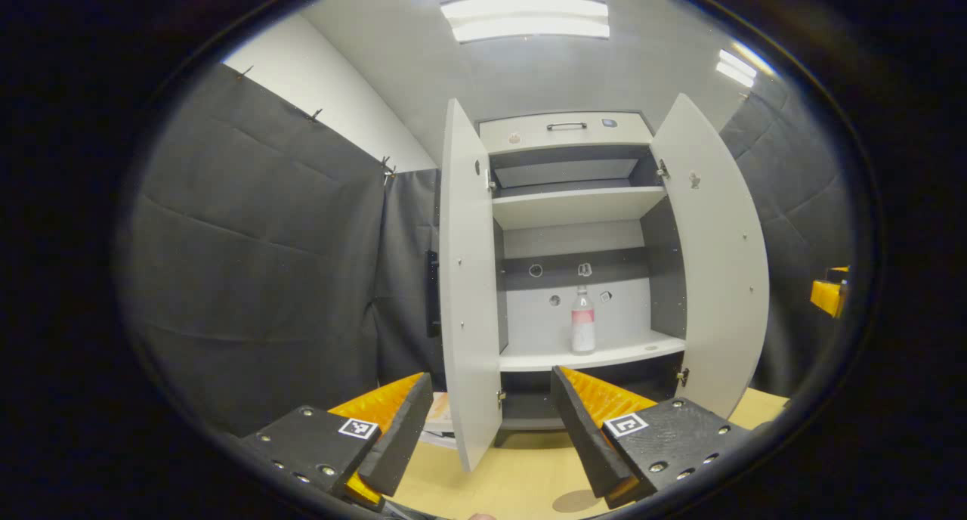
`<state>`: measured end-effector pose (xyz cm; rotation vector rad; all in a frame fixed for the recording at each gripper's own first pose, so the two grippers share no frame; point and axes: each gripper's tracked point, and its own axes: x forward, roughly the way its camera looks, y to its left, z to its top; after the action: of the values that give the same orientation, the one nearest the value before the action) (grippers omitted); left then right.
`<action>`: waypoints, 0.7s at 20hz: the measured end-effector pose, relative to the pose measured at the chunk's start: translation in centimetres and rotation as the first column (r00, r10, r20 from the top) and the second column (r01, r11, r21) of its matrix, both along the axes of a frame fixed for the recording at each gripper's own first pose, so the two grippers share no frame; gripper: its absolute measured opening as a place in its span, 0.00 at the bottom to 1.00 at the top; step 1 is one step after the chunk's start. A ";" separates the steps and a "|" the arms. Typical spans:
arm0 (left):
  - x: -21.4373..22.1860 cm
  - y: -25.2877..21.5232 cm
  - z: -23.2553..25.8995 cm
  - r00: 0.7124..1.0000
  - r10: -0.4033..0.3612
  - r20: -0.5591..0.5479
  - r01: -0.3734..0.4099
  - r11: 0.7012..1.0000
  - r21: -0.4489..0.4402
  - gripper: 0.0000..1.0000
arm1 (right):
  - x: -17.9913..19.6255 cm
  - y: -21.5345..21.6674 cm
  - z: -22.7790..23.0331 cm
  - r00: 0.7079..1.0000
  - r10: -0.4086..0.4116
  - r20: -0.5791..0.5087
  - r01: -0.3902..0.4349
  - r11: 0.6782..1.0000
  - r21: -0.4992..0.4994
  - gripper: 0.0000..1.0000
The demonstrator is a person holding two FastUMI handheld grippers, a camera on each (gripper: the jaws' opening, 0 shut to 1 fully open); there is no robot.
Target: Grasp the bottle in the cabinet with the left hand and place it on the coaster, then close the right door with the right hand and the left door with the left hand.
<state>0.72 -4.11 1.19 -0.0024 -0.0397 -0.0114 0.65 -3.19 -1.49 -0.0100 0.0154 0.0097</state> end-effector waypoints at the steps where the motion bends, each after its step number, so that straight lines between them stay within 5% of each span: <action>1: 0.2 -0.5 0.2 1.000 0.002 0.004 -0.002 1.000 0.004 0.93 | 0.0 -0.3 -0.4 1.000 0.007 -0.004 -0.007 1.000 0.002 0.97; 10: 4.9 -5.8 3.3 0.997 -0.043 0.056 0.044 0.999 -0.014 0.96 | -0.3 -3.3 -2.5 1.000 0.025 -0.013 -0.025 0.999 0.022 0.97; 14: 8.4 -8.5 4.0 0.993 -0.101 0.069 0.103 0.994 -0.024 0.86 | -0.3 -4.5 -3.3 0.999 0.000 -0.035 0.001 1.000 0.027 0.98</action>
<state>9.16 -12.63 5.20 -0.0315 -0.1070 -0.1131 0.30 -7.71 -4.77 0.0168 0.0506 0.0093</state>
